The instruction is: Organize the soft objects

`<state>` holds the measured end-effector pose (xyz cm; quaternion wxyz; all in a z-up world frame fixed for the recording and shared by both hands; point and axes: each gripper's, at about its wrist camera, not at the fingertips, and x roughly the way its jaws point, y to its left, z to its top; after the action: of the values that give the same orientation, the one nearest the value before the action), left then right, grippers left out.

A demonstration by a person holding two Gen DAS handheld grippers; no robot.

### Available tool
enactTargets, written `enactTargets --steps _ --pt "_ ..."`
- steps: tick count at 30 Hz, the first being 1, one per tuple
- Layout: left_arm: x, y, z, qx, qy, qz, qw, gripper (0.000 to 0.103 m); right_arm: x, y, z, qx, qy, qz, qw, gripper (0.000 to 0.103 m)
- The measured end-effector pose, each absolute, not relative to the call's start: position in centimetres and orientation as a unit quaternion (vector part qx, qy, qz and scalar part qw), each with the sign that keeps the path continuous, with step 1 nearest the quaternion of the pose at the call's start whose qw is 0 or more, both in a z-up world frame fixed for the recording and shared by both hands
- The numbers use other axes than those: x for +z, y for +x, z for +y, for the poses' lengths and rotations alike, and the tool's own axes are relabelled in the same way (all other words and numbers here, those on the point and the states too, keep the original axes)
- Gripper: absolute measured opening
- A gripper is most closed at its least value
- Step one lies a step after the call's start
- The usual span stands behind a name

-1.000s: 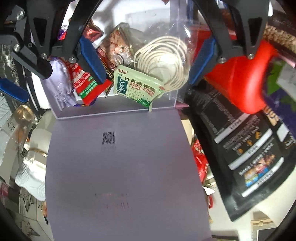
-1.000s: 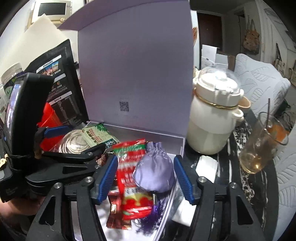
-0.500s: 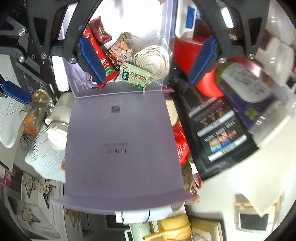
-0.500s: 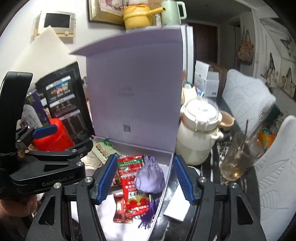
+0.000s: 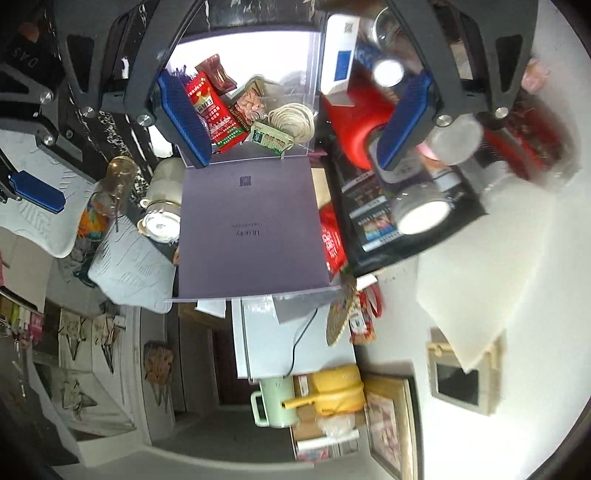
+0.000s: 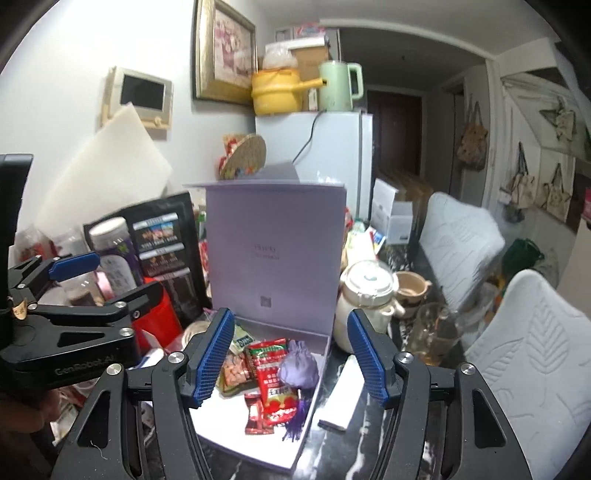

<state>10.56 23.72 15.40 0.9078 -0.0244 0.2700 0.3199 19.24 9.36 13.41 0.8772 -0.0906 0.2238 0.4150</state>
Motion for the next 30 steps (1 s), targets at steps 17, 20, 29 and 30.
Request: enactTargets --steps 17,20,29,30 --pt "16.9 -0.8 17.9 0.295 -0.013 0.216 0.931 0.092 15.7 9.2 2.7 0.397 -0.069 0.188 0.896 0.073" --pt "16.3 -2.0 17.2 0.291 -0.019 0.213 0.933 0.092 14.9 7.6 1.9 0.388 -0.070 0.191 0.899 0.073" --pt "12.6 -4.1 15.2 0.261 -0.024 0.240 0.935 0.092 11.2 4.6 -0.2 0.352 -0.070 0.218 0.908 0.075" --pt "12.1 -4.1 15.0 0.259 -0.024 0.243 0.934 0.092 10.9 4.5 -0.4 0.348 -0.071 0.221 0.908 0.075"
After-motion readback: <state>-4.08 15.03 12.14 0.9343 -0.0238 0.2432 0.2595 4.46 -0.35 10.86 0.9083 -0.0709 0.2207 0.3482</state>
